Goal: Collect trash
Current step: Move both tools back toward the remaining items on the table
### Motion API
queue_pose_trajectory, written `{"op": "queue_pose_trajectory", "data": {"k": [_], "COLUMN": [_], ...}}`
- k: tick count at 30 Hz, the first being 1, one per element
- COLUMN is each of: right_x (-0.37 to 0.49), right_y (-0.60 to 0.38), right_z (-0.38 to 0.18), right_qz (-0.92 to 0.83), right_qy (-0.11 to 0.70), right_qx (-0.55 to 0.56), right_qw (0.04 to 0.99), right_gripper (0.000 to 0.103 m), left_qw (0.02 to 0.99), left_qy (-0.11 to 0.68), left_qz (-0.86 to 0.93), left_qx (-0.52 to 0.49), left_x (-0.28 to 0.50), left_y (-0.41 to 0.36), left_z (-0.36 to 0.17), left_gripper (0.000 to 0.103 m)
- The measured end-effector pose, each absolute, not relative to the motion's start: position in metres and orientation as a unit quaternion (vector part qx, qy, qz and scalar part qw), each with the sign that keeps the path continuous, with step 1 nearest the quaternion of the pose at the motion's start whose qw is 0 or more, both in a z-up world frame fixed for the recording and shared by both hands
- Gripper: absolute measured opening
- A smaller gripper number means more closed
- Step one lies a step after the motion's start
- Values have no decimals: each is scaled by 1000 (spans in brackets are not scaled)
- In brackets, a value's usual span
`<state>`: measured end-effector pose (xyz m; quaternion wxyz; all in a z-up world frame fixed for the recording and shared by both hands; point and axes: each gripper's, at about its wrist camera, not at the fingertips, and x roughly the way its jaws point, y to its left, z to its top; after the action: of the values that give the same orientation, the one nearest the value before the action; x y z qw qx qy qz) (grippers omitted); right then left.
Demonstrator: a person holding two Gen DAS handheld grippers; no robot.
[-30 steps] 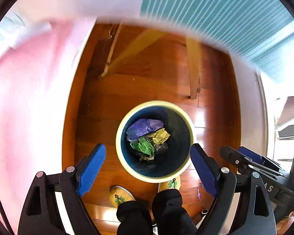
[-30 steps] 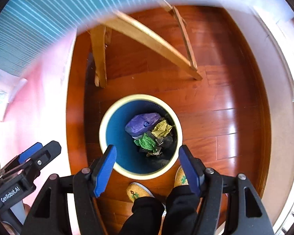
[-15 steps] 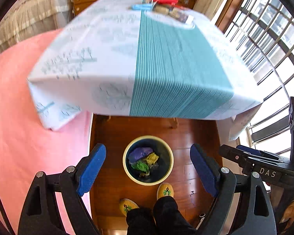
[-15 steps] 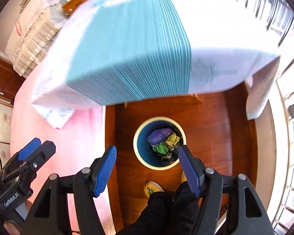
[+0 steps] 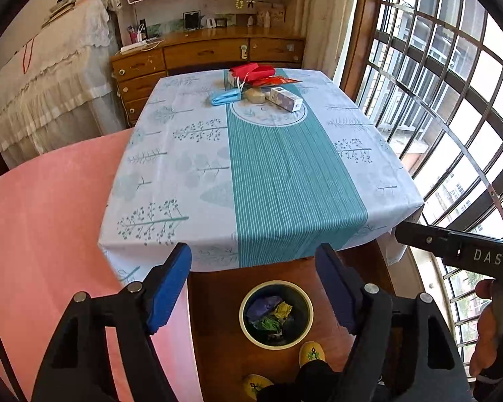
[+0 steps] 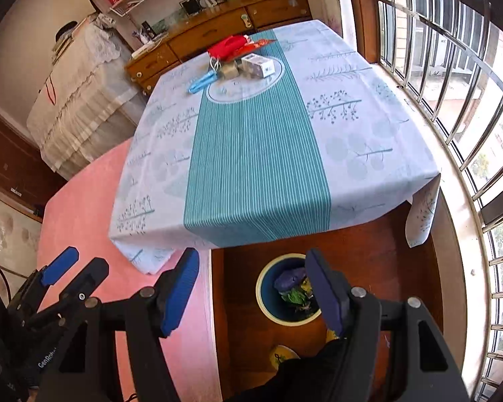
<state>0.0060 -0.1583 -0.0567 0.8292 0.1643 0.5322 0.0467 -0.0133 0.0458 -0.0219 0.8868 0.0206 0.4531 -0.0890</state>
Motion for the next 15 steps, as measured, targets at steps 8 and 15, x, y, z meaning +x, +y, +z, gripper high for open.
{"op": "queue_pose_trajectory", "data": {"k": [8,15], "right_x": [38,126], "right_y": [-159,-162], "right_z": [-27,-22], "right_qz": [71,102], "right_qy": [506,511], "right_qx": [183,167], "right_qw": [840,837], "right_gripper": [61,58], "left_qw": [900,902], "left_qy": [424,425], "left_qz": [-98,-78], "left_qx": [19,1], "left_x": [23,98], "left_y": [43,49], "left_z": [13,17], "left_gripper": [71,71]}}
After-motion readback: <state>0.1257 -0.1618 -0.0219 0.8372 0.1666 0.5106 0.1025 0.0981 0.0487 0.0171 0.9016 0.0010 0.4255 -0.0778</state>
